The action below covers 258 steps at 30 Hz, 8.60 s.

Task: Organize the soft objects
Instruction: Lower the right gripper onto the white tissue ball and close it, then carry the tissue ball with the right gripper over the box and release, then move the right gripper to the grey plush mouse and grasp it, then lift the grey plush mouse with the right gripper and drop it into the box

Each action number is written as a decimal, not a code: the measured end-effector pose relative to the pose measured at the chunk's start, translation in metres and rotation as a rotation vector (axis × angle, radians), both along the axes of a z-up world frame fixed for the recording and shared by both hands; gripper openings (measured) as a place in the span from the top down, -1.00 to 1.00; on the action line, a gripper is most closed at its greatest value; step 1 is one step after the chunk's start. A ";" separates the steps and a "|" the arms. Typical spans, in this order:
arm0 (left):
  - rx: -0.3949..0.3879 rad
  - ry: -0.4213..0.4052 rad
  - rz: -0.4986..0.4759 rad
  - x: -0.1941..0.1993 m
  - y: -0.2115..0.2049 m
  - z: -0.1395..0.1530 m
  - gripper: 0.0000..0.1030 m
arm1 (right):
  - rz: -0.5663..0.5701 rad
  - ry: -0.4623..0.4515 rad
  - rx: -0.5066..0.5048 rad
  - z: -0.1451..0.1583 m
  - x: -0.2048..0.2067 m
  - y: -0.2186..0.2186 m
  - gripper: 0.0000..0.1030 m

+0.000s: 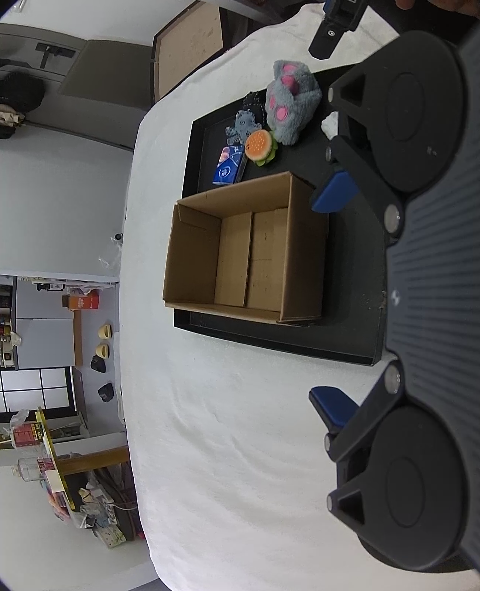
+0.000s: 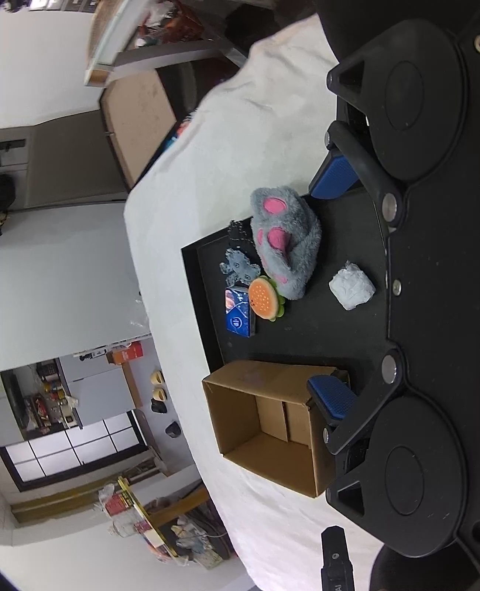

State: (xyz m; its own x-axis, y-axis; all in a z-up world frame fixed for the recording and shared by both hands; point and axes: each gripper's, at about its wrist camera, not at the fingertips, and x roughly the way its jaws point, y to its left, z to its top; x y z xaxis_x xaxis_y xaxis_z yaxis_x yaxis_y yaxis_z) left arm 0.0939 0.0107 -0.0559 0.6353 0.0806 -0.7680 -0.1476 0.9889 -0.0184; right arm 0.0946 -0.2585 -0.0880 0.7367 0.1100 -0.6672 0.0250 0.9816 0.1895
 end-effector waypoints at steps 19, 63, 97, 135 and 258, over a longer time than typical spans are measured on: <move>0.015 0.033 -0.015 0.055 0.017 -0.031 -0.49 | -0.011 0.217 0.122 -0.066 0.048 0.007 -0.62; -0.026 0.120 -0.041 0.098 0.037 -0.069 0.85 | -0.120 0.300 0.168 -0.094 0.080 0.016 0.17; -0.083 0.036 -0.010 0.082 0.054 -0.079 0.85 | 0.096 -0.003 0.062 -0.021 0.076 0.068 0.16; -0.186 0.032 -0.031 0.084 0.069 -0.088 0.81 | 0.588 -0.113 -0.202 0.005 0.113 0.195 0.12; 0.015 -0.037 0.064 0.072 0.035 -0.071 -0.15 | 0.293 -0.084 -0.138 0.012 0.105 0.065 0.85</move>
